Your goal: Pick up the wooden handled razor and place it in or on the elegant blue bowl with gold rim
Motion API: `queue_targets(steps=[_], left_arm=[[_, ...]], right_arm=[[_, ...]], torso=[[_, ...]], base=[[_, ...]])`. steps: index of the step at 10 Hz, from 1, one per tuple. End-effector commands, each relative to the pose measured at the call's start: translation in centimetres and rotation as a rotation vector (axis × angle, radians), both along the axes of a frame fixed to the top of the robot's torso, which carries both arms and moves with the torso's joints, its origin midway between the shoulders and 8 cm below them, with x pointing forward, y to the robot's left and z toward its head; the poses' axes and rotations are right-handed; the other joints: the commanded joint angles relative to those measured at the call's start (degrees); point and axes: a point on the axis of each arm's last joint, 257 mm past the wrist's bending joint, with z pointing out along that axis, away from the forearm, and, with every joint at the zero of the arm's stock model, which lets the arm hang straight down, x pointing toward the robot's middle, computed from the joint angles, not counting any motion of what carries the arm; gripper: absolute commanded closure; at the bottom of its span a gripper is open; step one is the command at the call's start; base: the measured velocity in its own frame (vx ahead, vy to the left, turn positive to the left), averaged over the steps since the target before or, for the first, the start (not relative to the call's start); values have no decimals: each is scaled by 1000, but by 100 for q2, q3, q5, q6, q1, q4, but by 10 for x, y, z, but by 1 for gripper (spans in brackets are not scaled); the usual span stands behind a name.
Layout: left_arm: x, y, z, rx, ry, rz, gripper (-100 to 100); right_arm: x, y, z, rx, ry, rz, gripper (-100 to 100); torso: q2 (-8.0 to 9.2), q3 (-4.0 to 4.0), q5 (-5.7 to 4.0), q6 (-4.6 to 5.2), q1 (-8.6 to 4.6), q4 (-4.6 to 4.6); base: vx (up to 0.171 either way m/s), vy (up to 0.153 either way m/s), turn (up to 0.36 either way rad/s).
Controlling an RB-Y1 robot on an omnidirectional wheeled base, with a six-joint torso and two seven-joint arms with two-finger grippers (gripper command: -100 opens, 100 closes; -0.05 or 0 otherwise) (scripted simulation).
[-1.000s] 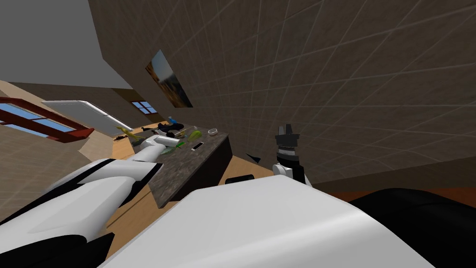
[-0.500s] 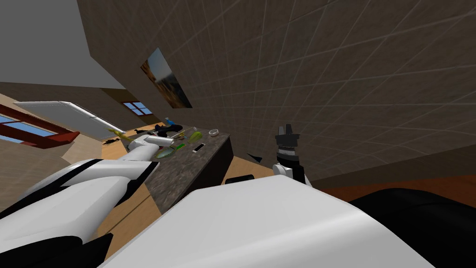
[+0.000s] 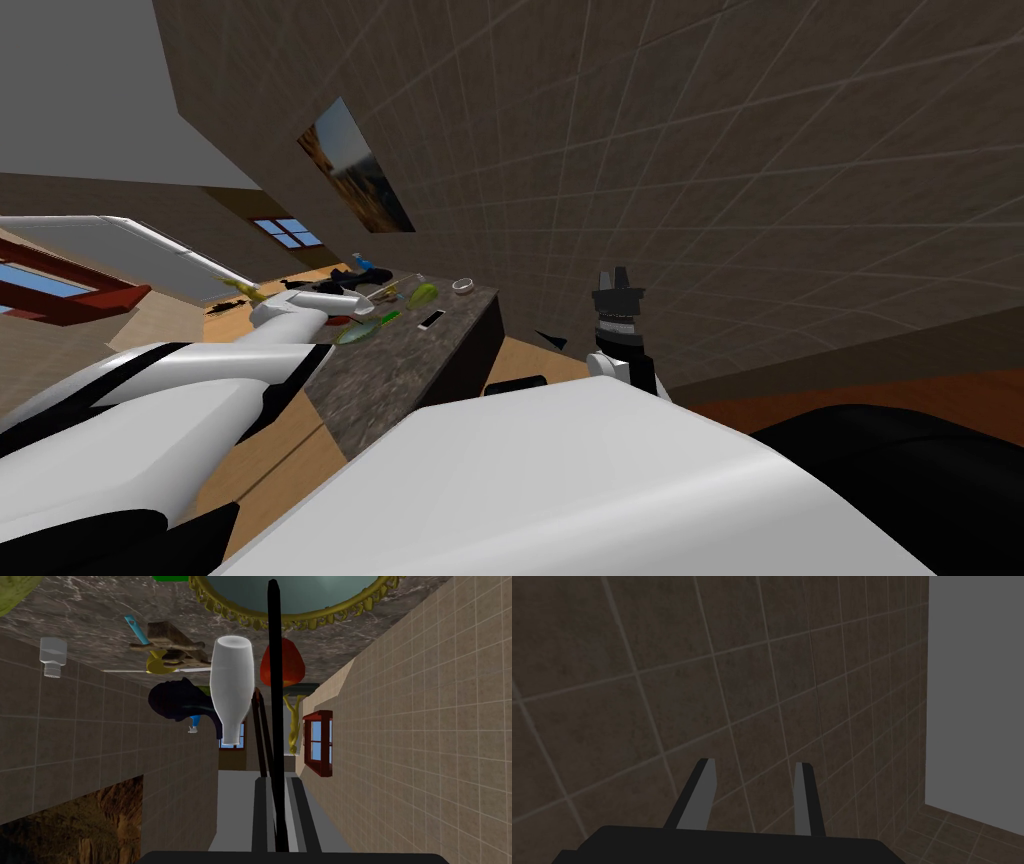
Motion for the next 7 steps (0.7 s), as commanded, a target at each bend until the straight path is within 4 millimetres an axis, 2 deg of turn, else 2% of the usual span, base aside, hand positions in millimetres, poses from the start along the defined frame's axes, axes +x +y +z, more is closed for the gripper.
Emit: queue_targets(steps=[1,2,4,5,7], left_arm=[[-9,10,7,13,12,10,100],[-9,10,7,13,12,10,100],[-8,10,8,16,10,6,100],[-9,10,8,14,10,9,-100],[-9,10,8,14,10,9,-100]], right_arm=[[0,0,0,0,0,0,0],[0,0,0,0,0,0,0],[0,0,0,0,0,0,0],[0,0,0,0,0,0,0],[0,0,0,0,0,0,0]], torso=[[0,0,0,0,0,0],[-13,-7,2,-3,16,-3],[-7,-8,5,-3,-9,-8],[-3,-5,0,0,-25,-8],[0,-4,-3,1,-36,-7]], base=[[62,140,-73],[56,115,-14],[11,28,7],[0,0,0],[0,0,0]])
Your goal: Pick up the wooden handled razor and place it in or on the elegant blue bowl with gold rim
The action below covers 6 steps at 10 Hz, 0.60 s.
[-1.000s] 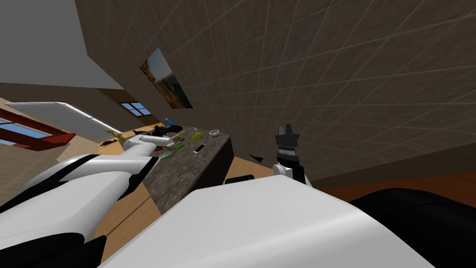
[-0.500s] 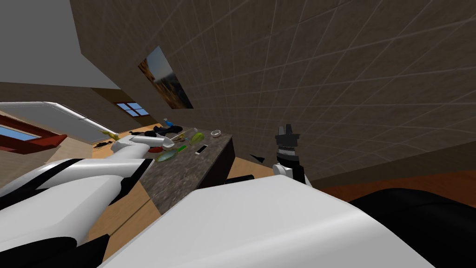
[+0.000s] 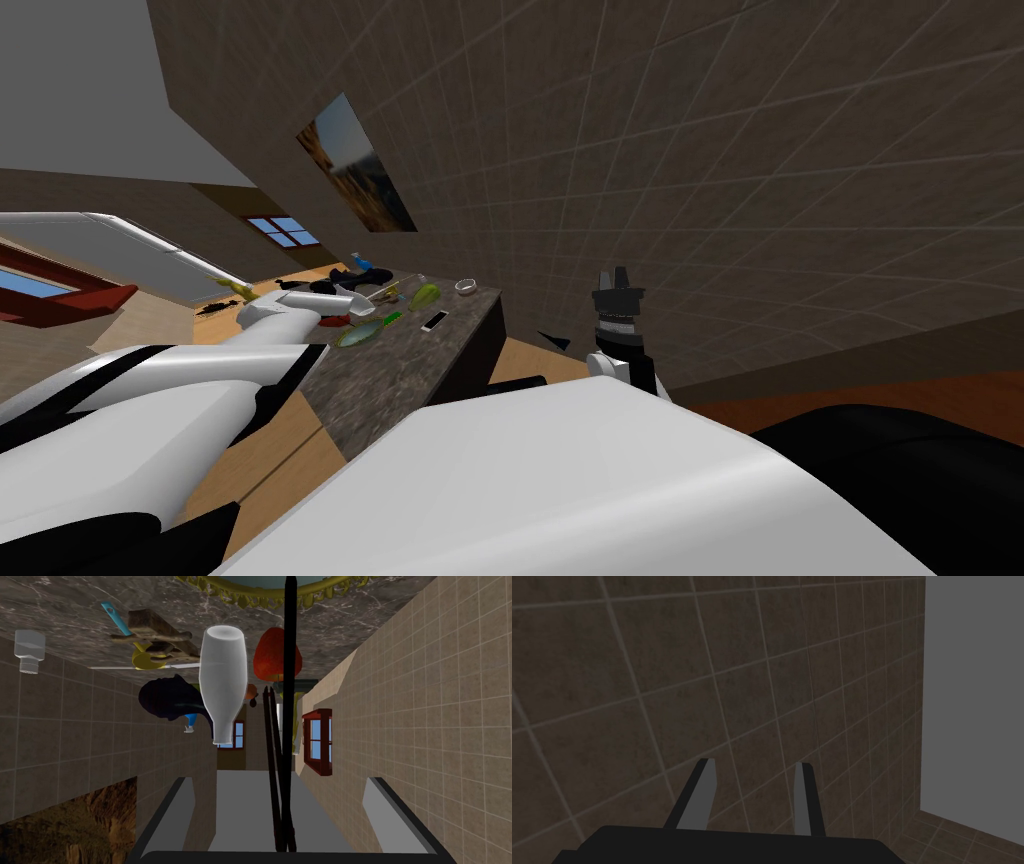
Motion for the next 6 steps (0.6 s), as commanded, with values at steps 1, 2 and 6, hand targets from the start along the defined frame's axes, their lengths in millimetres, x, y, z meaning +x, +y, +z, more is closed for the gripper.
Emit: queue_targets(steps=[1,2,6], left_arm=[[0,0,0,0,0,0,-100],[0,0,0,0,0,0,-100],[1,2,21,4,-4,5,-100]], right_arm=[[0,0,0,0,0,0,0],[0,0,0,0,0,0,0],[0,0,0,0,0,0,0]], torso=[[0,0,0,0,0,0],[0,0,0,0,-1,0],[9,5,-2,1,-5,2]], base=[[0,0,0],[0,0,0],[-16,-3,-15]])
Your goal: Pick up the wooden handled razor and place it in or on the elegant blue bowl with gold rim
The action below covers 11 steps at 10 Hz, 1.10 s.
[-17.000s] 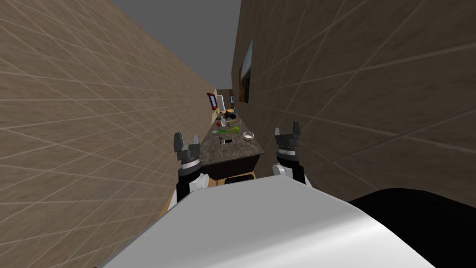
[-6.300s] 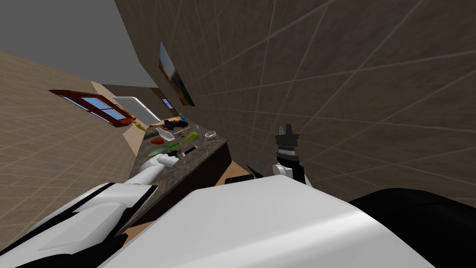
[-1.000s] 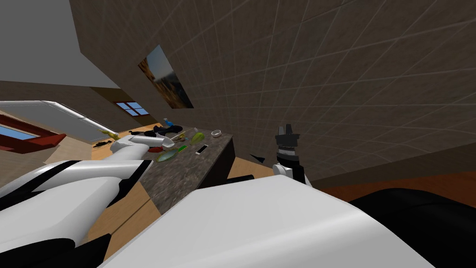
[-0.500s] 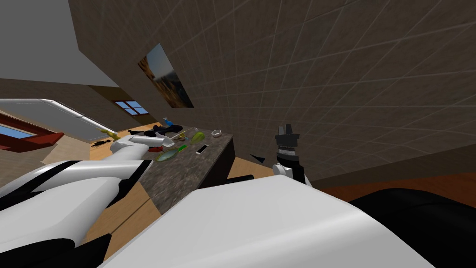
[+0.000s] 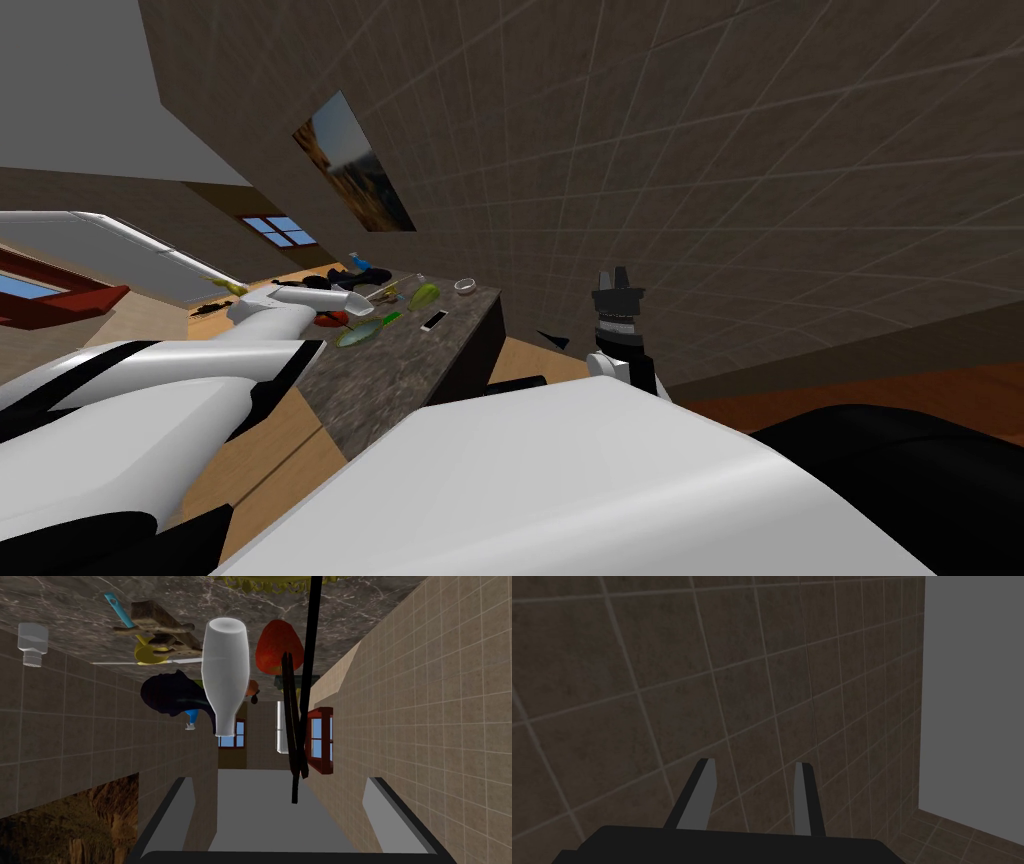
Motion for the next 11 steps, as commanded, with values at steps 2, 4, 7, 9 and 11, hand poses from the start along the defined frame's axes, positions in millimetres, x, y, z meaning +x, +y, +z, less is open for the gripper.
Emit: queue_targets(steps=[2,4,7,9,11], left_arm=[[-1,3,23,3,-5,6,-100],[-1,4,43,4,-9,10,-100],[0,3,39,3,-9,10,0],[0,3,39,3,-9,10,0],[0,3,39,3,-9,10,0]], right_arm=[[0,0,0,0,0,0,0],[0,0,0,0,0,0,0],[0,0,0,0,0,0,0],[0,0,0,0,0,0,0],[0,0,0,0,0,0,0]], torso=[[1,1,0,1,1,0],[6,3,-1,1,-1,1],[-4,-2,2,0,2,-1],[-6,-4,2,0,3,-2],[-7,-4,2,0,3,-2]], base=[[-22,0,-25],[-30,-6,-28],[-4,-1,-1],[0,0,0],[0,0,0]])
